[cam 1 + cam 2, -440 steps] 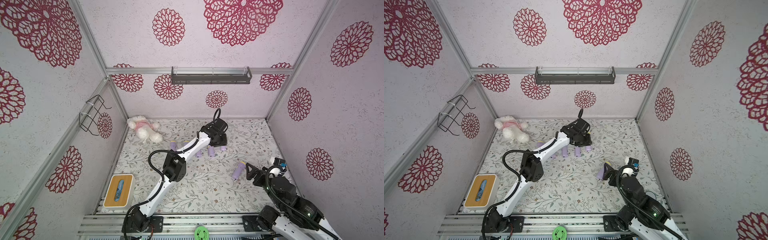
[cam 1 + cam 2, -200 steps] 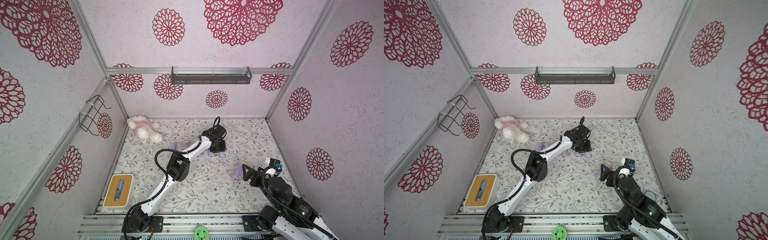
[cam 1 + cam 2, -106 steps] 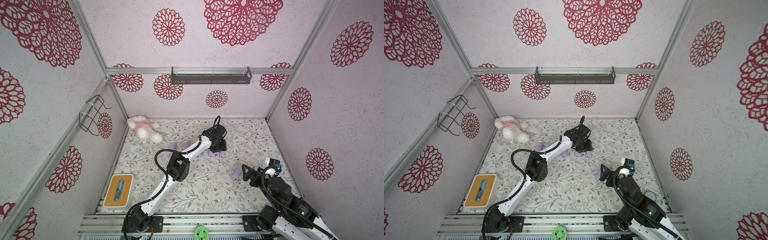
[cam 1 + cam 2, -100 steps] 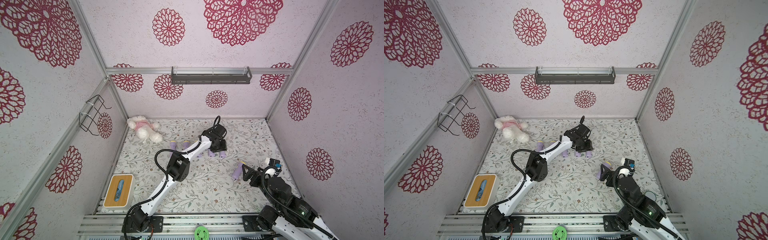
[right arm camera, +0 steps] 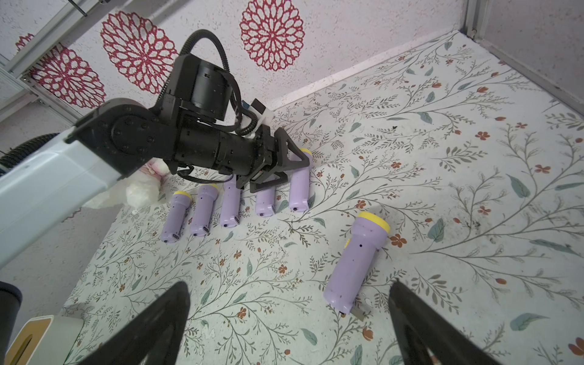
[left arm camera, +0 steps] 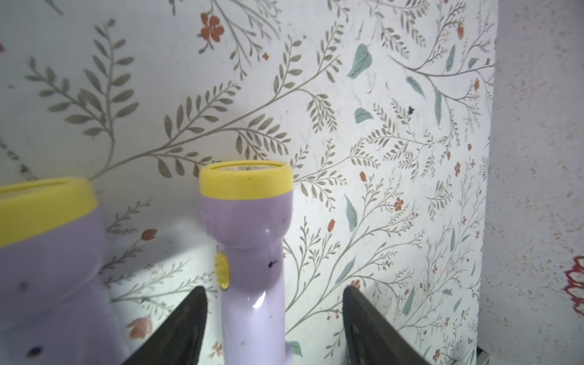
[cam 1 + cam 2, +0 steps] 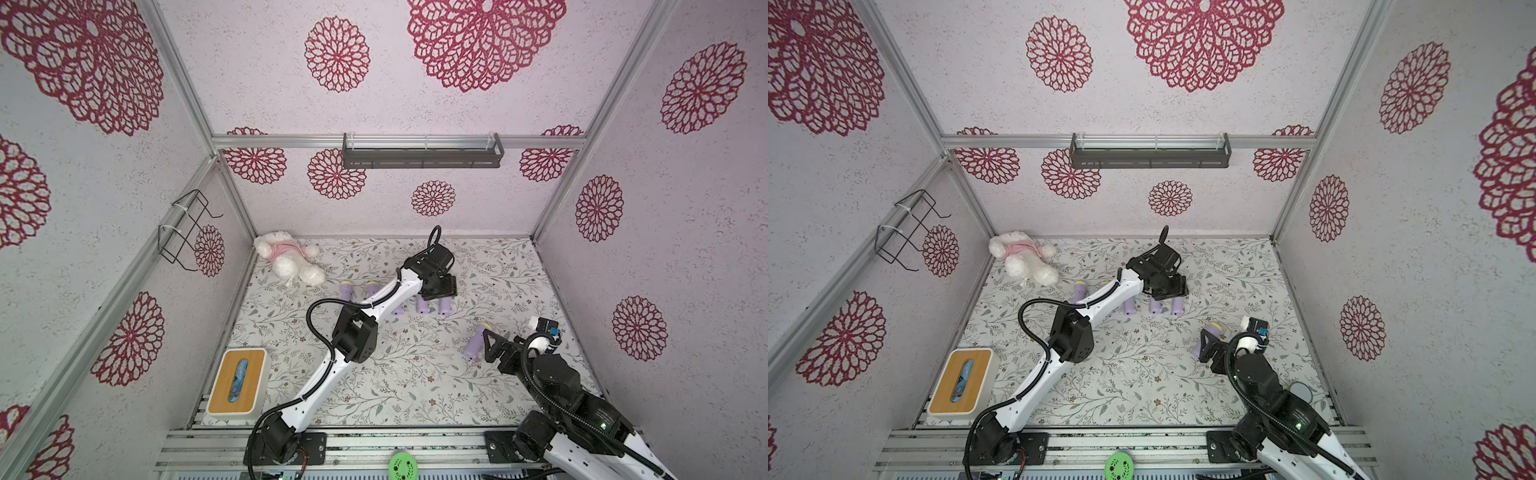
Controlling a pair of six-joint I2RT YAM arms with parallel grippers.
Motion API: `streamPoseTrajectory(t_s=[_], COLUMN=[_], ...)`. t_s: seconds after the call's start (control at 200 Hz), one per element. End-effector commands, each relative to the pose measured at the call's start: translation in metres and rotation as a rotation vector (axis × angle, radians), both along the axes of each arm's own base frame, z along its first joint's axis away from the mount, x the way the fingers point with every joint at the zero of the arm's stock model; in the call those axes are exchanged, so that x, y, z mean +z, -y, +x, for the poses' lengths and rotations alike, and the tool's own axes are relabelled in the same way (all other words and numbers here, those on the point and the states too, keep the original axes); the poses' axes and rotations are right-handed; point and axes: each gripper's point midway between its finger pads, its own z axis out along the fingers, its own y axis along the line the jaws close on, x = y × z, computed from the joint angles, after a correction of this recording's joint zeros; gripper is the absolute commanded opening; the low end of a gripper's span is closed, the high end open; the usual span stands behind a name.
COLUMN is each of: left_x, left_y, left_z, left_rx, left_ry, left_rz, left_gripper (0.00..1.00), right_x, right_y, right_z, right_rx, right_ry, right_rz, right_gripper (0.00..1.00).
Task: Close the plug at the bottom of the flashlight
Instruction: Place the flashlight at the center of the board, then pick up the flashlight from the center of the board.
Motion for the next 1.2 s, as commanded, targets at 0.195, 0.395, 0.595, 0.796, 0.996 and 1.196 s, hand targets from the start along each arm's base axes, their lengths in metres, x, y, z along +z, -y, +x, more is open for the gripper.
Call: streamPoseTrajectory(t_s=[0.195, 0.395, 0.595, 0.796, 0.996, 1.196], left_x=[0.189, 0.235, 0.246, 0.231, 0.214, 0.19], left_y=[-0.041, -0.087, -0.123, -0.151, -0.172, -0.174], left_z=[0.017, 0.006, -0.025, -0.053, -0.077, -0.113], left_rx=[0.006, 0.012, -0.014, -0.044, -0.071, -0.175], left_ry=[0.418, 0.602, 0.716, 0.759, 0.824, 0.917], left_rz=[-0.014, 0.136, 0.225, 0.283, 0.333, 0.401], left_gripper=[0.86, 0.93, 0.97, 0.97, 0.97, 0.97], right_x=[-0.008, -0.018, -0.024, -0.034, -0.055, -0.061], right_y=[0.007, 0.004, 0.001, -0.005, -0.007, 0.003], right_z=[0.005, 0.008, 0.011, 0.016, 0.024, 0.034], right_rx=[-0.085, -0.11, -0.126, -0.131, -0.131, -0.159], right_ry=[-0.062, -0.122, -0.173, -0.239, -0.361, -0.425], right_rz=[0.009, -0.007, -0.016, -0.035, -0.037, -0.047], right_gripper=[0.99, 0.99, 0.99, 0.99, 0.99, 0.99])
